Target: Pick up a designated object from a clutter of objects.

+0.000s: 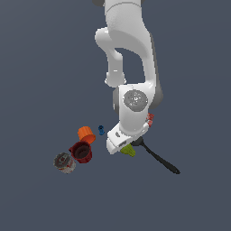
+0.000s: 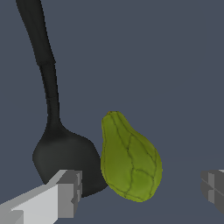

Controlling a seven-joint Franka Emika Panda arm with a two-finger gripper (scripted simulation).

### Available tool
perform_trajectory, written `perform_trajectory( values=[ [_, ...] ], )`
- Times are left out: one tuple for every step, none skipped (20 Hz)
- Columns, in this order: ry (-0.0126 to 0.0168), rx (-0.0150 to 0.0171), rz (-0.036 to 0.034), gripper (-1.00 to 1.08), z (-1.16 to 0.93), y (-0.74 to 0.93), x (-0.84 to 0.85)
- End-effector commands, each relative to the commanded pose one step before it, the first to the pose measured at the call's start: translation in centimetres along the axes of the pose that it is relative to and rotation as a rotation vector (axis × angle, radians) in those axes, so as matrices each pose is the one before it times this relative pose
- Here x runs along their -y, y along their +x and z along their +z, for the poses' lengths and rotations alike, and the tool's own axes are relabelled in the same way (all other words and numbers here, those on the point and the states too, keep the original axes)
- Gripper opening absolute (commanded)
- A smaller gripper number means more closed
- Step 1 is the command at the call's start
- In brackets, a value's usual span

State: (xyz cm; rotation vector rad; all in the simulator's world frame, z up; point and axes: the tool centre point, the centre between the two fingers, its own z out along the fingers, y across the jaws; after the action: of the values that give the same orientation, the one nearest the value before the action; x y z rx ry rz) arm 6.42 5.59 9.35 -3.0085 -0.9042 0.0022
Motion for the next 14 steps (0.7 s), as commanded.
perform_trajectory(
  values=[
    [-0.00058,-0.0013,-0.00741,1.0,0.251,0.066,0.006],
    [0.00063,0.00127,0.00438,1.0,-0.122,-0.053,0.009],
    [0.0,0.0,0.0,1.0,0.035,-0.001,-0.001],
    [0.0,0.0,0.0,1.0,0.106,-0.004,-0.004],
    [0.0,0.0,0.0,1.0,0.176,-0.006,-0.006],
    [-0.00006,-0.00013,-0.00047,1.0,0.237,0.003,0.017],
    [0.0,0.0,0.0,1.0,0.315,-0.013,-0.011],
    [-0.00008,-0.00018,-0.00066,1.0,0.371,0.001,0.024],
    [-0.00005,-0.00013,-0.00047,1.0,0.441,-0.008,0.011],
    [-0.00005,-0.00013,-0.00047,1.0,0.506,-0.012,0.01],
    [-0.00005,-0.00013,-0.00047,1.0,0.565,-0.014,0.008],
    [-0.00005,-0.00013,-0.00047,1.0,0.535,-0.011,0.008],
    [-0.00005,-0.00013,-0.00047,1.0,0.465,-0.004,0.008],
    [0.0,0.0,0.0,1.0,0.404,-0.009,-0.018]
  ],
)
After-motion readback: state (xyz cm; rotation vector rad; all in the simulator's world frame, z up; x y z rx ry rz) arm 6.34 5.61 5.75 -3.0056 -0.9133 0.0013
